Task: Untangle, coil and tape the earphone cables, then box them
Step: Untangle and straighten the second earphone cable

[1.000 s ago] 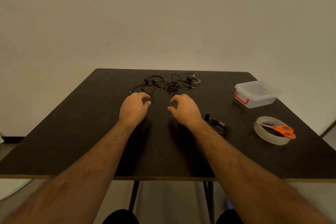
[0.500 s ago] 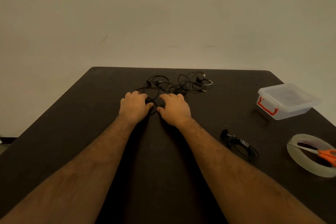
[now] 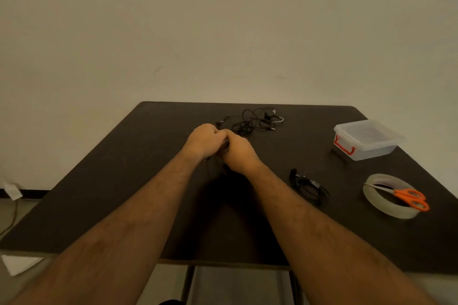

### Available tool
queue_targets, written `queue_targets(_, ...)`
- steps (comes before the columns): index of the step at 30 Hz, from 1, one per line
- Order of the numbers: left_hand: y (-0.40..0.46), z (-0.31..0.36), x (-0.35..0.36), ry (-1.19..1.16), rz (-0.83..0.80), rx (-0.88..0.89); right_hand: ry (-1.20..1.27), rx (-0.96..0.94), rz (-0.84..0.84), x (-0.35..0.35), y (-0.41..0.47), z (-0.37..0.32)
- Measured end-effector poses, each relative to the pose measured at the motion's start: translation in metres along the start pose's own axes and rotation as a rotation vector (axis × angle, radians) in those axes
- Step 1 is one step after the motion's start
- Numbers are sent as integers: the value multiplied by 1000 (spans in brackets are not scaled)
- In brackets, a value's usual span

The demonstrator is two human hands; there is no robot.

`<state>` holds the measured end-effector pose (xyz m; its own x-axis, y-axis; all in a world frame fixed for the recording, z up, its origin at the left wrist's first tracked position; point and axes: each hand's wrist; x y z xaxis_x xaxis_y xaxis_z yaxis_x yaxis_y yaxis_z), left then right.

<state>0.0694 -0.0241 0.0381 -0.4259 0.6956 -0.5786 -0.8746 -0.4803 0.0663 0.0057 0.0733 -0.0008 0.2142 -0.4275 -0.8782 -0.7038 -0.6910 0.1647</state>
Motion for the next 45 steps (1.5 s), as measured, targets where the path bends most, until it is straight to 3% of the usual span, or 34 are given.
queue_targets(8,-67,83,-55,-155,80,177,117,-27,240,-94,-43,-38)
queue_targets(12,-100,117,-75,-284,101,244,240,-65,276,-154,-70,-63)
queue_targets(18,-150,161,-96,-460,99,281,199,-175,302,-231,-123,-99)
queue_targets(23,-186,195,-117,-371,234,448,123,-279,245,-285,-172,-127)
queue_targets(30,-245,264,-150,-416,67,589,-3,-378,164,-361,-231,-167)
queue_targets(36,-282,305,-162,-245,56,683,-141,-348,153,-416,-268,-189)
queue_targets(40,-288,312,-166,-175,75,696,-333,-246,329,-434,-272,-187)
queue_targets(45,-289,309,-162,-196,17,672,-442,-290,602,-433,-271,-187)
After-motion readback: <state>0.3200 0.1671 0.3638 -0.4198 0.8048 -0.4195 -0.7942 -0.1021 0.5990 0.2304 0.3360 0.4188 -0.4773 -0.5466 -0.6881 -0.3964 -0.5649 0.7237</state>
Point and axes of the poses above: each hand's wrist, its own y-axis towards the middle knuckle, its own x-axis out of the palm, z = x × y, and after that the axes turned 15 degrees about -y, right-handed
